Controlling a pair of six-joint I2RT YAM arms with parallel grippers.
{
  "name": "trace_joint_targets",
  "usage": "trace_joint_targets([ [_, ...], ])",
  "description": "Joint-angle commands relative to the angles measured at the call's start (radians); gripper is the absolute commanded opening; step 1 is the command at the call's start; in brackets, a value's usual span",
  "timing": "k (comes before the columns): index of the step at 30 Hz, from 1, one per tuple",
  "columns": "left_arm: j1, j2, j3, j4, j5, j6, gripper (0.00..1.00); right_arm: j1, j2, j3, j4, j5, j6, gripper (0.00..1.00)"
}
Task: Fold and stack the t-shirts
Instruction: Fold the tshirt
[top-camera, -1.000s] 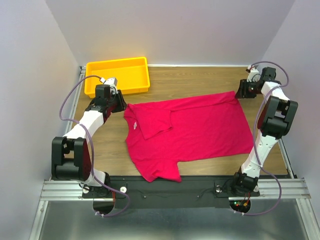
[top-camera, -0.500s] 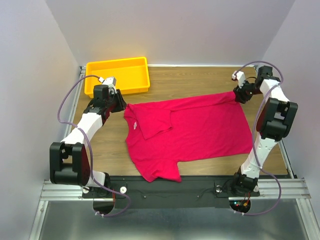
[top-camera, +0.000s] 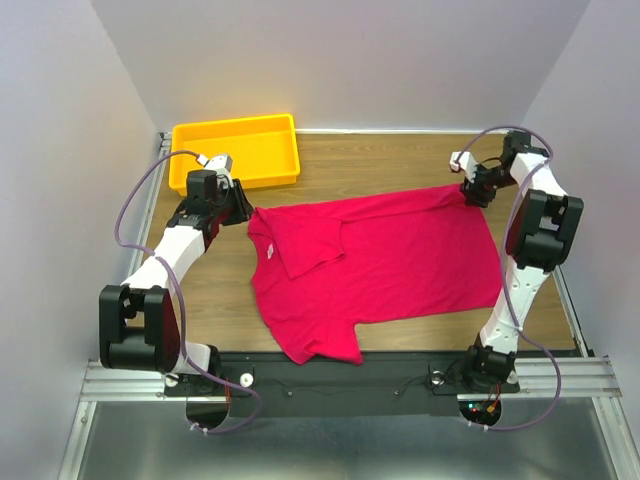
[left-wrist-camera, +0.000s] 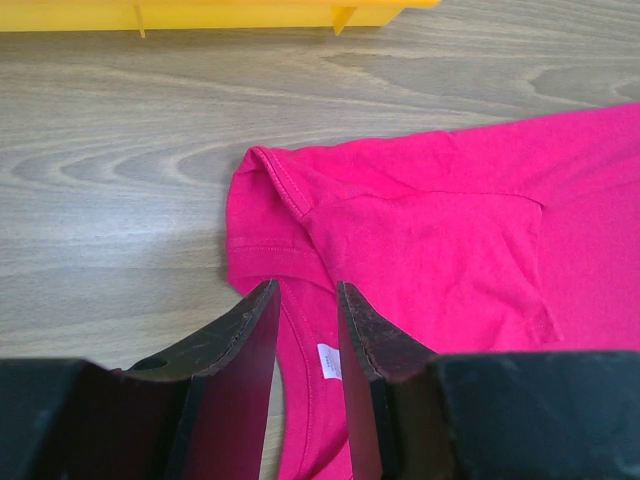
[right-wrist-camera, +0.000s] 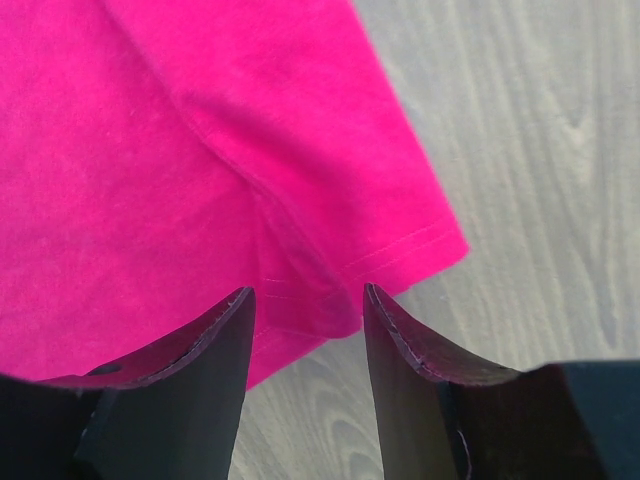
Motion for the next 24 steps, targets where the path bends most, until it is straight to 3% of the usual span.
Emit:
trace_joint_targets([
  [1, 0.007, -0.036, -0.015, 0.026, 0.016, 0.015, 0.41, 0.014, 0.018, 0.037, -0.056, 0.018, -0.058, 0.53],
  [9, 0.007, -0.033, -0.016, 0.031, 0.022, 0.01, 0.41, 0.022, 0.067, 0.081, -0.058, 0.043, -0.049, 0.49],
  [13, 0.007, -0.034, -0.015, 0.031, 0.021, 0.01, 0.41, 0.028, 0.071, 0.099, -0.054, 0.054, -0.037, 0.31],
  [14, 0.007, -0.031, -0.015, 0.031, 0.021, 0.009, 0.41, 0.03, 0.07, 0.099, -0.045, 0.055, -0.029, 0.23],
  [22, 0.008, -0.027, -0.008, 0.037, 0.03, 0.002, 0.41, 0.031, 0.028, 0.086, 0.004, 0.051, 0.003, 0.01],
  [24, 0.008, -0.025, -0.007, 0.037, 0.031, 0.004, 0.41, 0.031, 0.01, 0.071, 0.028, 0.041, 0.021, 0.01],
])
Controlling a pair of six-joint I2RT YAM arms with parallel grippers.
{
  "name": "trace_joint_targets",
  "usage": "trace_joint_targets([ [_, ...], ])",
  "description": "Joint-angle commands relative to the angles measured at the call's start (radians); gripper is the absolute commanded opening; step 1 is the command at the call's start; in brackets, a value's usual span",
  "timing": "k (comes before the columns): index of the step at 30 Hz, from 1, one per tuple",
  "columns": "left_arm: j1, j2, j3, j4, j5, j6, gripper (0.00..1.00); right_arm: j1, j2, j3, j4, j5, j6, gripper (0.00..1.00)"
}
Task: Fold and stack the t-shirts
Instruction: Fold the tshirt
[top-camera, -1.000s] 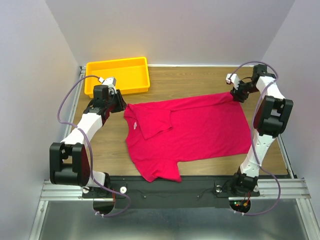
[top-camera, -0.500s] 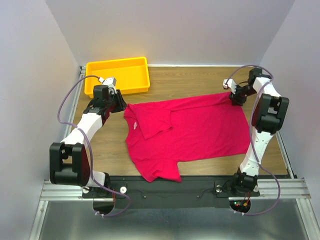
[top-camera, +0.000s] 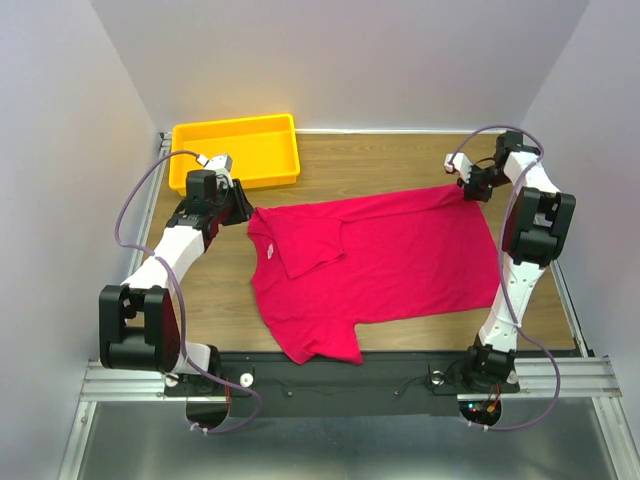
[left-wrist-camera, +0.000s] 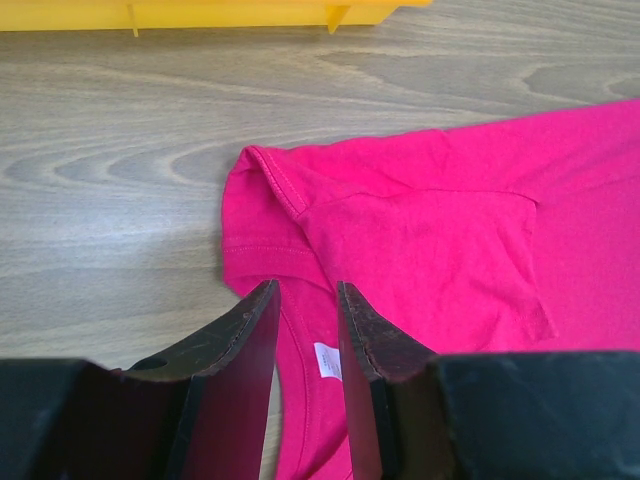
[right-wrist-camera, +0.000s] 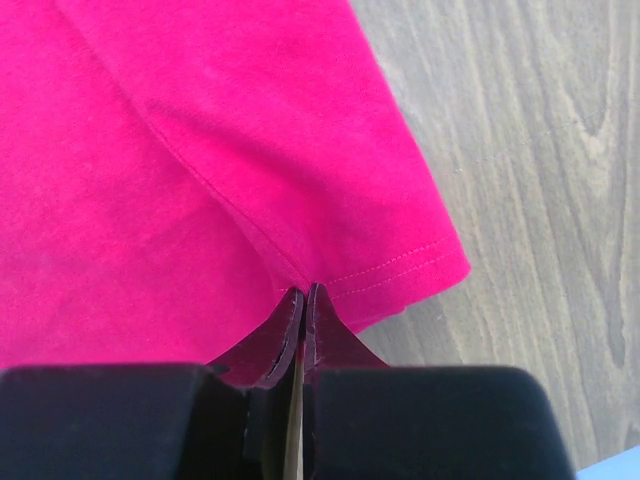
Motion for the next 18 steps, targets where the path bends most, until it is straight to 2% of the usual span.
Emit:
trace_joint_targets([
  [1, 0.004, -0.025, -0.007, 0.035, 0.015, 0.005, 0.41, 0.007, -0.072, 0.003, 0.071, -0.02, 0.04, 0.01],
  [8, 0.005, -0.024, -0.01, 0.04, 0.02, 0.008, 0.41, 0.007, -0.191, -0.136, 0.285, -0.053, 0.105, 0.01],
  [18, 0.01, -0.02, -0.025, 0.053, 0.031, 0.005, 0.41, 0.012, -0.317, -0.324, 0.47, -0.078, 0.059, 0.01],
])
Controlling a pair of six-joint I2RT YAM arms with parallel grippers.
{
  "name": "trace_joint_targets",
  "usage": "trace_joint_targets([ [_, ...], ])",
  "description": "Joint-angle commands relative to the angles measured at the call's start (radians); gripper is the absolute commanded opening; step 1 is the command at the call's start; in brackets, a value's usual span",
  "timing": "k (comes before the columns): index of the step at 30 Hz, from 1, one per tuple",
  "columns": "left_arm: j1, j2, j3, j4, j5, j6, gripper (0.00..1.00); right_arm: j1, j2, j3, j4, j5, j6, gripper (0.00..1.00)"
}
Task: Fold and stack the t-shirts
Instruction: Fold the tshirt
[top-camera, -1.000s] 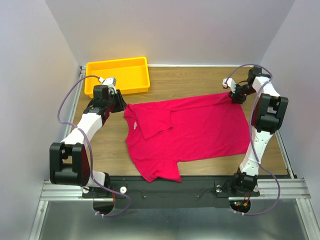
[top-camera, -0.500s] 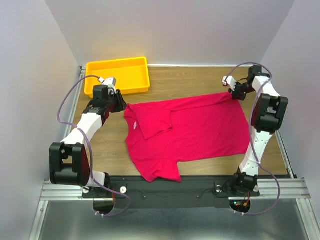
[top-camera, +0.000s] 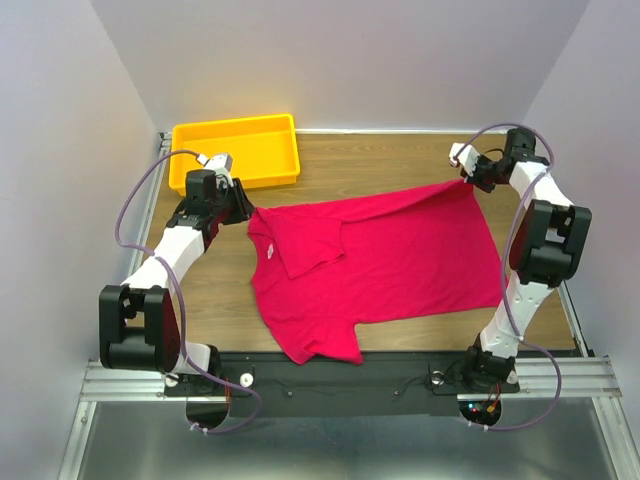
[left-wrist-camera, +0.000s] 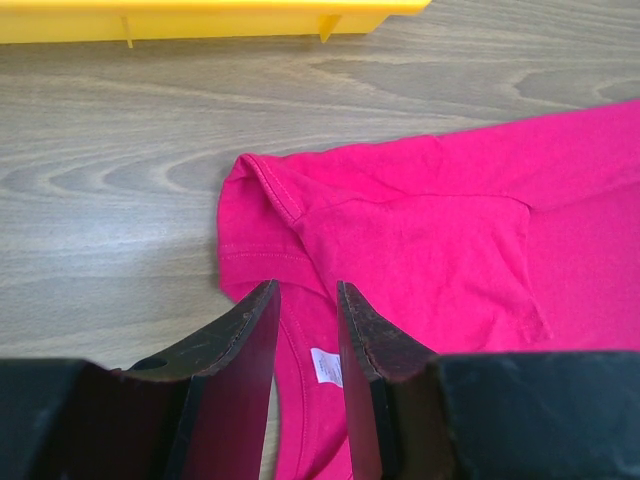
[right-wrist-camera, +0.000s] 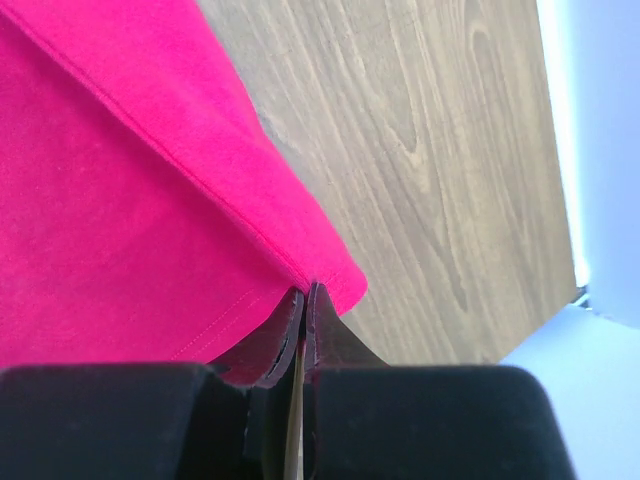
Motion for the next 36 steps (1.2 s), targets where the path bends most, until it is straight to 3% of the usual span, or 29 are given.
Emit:
trace_joint_targets([
  [1, 0.007, -0.02, -0.025, 0.038, 0.02, 0.005, 0.41, 0.013, -0.061, -0.048, 0.12, -0.023, -0.034, 0.01],
  [7, 0.01, -0.02, -0.034, 0.047, 0.029, 0.002, 0.41, 0.014, -0.078, -0.165, 0.118, 0.02, -0.132, 0.0],
  [10, 0.012, -0.019, -0.034, 0.046, 0.032, 0.003, 0.41, 0.014, -0.083, -0.211, 0.118, 0.057, -0.162, 0.05],
  [15, 0.018, -0.031, -0.034, 0.038, 0.029, 0.012, 0.41, -0.003, -0.109, -0.234, 0.118, 0.088, -0.135, 0.21],
  [16, 0.019, -0.034, -0.035, 0.037, 0.029, 0.017, 0.41, -0.018, -0.121, -0.229, 0.118, 0.082, -0.106, 0.32],
  [19, 0.025, -0.037, -0.037, 0.035, 0.032, 0.019, 0.41, -0.044, -0.142, -0.219, 0.118, 0.037, -0.052, 0.43],
  [23, 0.03, -0.042, -0.038, 0.038, 0.036, 0.019, 0.41, -0.05, -0.129, -0.148, 0.118, 0.01, 0.143, 0.54],
  [32, 0.036, -0.044, -0.054, 0.05, 0.052, 0.014, 0.41, -0.052, 0.069, 0.146, 0.118, 0.012, 0.961, 0.55],
  [36, 0.036, -0.034, -0.063, 0.064, 0.069, 0.008, 0.41, -0.052, 0.156, 0.218, 0.109, 0.049, 1.144, 0.55],
])
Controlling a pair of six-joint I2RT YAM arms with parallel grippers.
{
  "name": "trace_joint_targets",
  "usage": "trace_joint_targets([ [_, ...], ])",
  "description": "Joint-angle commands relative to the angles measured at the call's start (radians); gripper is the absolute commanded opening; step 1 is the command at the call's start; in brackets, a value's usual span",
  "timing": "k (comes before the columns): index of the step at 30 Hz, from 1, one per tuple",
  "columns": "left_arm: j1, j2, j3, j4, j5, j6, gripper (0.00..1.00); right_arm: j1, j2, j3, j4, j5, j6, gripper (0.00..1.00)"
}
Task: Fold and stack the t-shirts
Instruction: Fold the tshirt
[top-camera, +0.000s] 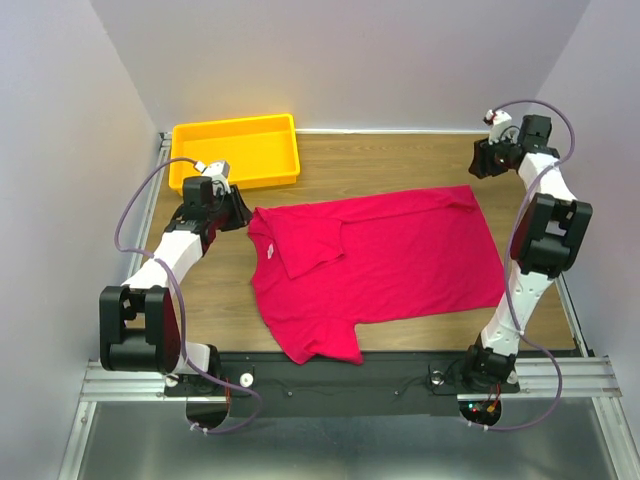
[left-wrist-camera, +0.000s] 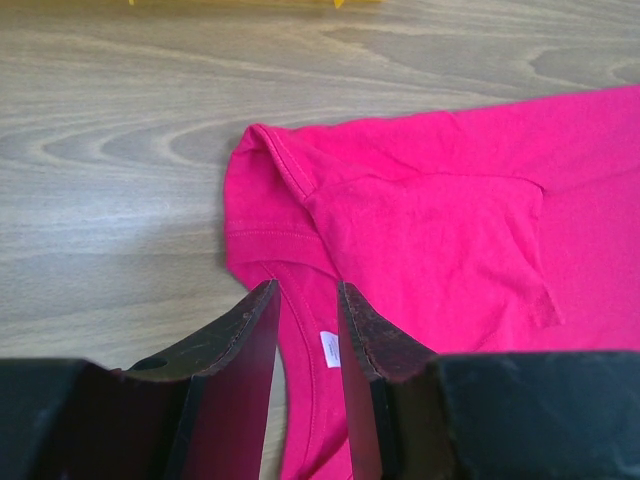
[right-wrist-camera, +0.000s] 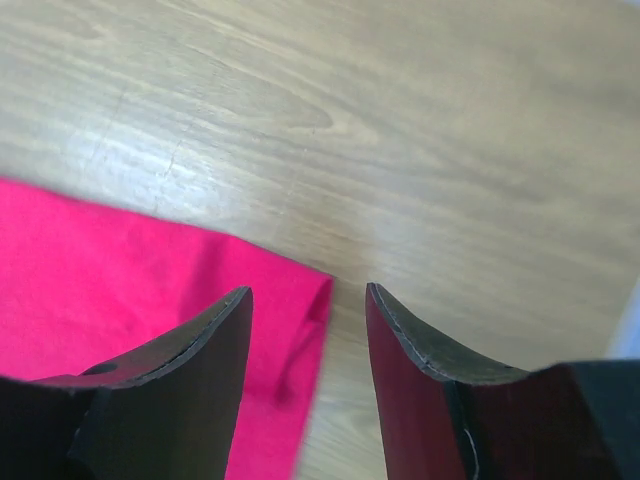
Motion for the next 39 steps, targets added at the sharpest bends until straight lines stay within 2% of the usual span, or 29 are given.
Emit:
trace_joint_targets([
  [1, 0.006, -0.027, -0.013, 0.05, 0.043, 0.006, 0.41, 0.004, 0.074, 0.053, -0.008, 0.024, 0.318, 0.55],
  [7, 0.006, -0.012, -0.019, 0.07, 0.093, -0.001, 0.41, 0.004, 0.129, 0.057, -0.024, 0.041, 0.354, 0.53],
  [21, 0.006, 0.011, -0.034, 0.093, 0.131, -0.019, 0.41, 0.004, 0.17, 0.068, -0.038, 0.032, 0.366, 0.33],
  [25, 0.004, 0.019, -0.034, 0.093, 0.142, -0.017, 0.41, 0.004, 0.181, 0.091, -0.041, 0.038, 0.372, 0.22],
  [30, 0.004, 0.031, -0.037, 0.093, 0.151, -0.014, 0.41, 0.004, 0.195, 0.148, -0.041, 0.047, 0.365, 0.02],
  [39, 0.006, 0.049, -0.039, 0.096, 0.149, -0.013, 0.41, 0.004, 0.247, 0.269, -0.038, 0.078, 0.389, 0.01],
])
